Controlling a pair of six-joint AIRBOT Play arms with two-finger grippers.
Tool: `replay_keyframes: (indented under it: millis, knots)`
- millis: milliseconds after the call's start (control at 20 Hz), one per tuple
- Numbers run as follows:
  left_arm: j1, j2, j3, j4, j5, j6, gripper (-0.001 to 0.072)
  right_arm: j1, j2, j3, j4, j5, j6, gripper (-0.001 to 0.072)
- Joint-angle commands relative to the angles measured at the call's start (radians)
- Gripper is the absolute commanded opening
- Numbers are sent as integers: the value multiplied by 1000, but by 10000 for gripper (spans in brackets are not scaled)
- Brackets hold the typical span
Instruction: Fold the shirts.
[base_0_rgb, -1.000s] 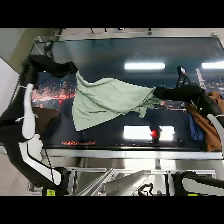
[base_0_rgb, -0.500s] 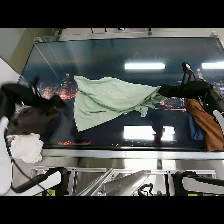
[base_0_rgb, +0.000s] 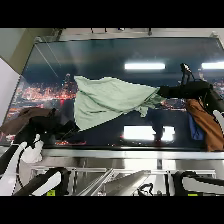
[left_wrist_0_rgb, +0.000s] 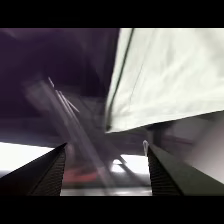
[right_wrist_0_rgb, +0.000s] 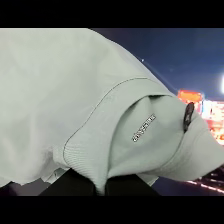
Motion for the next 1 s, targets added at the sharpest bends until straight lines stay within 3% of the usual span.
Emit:
replay_keyframes:
  millis: [0, 100, 250, 500, 550, 600, 650, 950]
  knots:
    - [-24, -119, 38, -75, -105, 58, 549, 0, 0, 1, 0, -10, -3, 17]
    - [-60, -196, 108, -68, -134, 60, 514, 0, 0, 1, 0, -25, -3, 18]
    - [-96, -285, 210, -66, -144, 74, 33, 0, 0, 1, 0, -39, -3, 18]
    - [-96, -290, 323, -20, -76, 74, 17, -59, 19, 3, 0, -53, -2, 28]
    - [-81, -271, 333, -15, -59, 75, 17, -94, 32, 3, 0, -69, 6, 115]
    - [-60, -251, 341, -14, -50, 75, 17, -127, 40, 3, 0, -91, 12, 310]
    - [-45, -234, 343, -16, -48, 75, 17, -152, 42, 2, 0, -112, 12, 379]
    - [-34, -214, 343, -14, -42, 76, 17, -123, -10, -94, 2, -208, 30, 367]
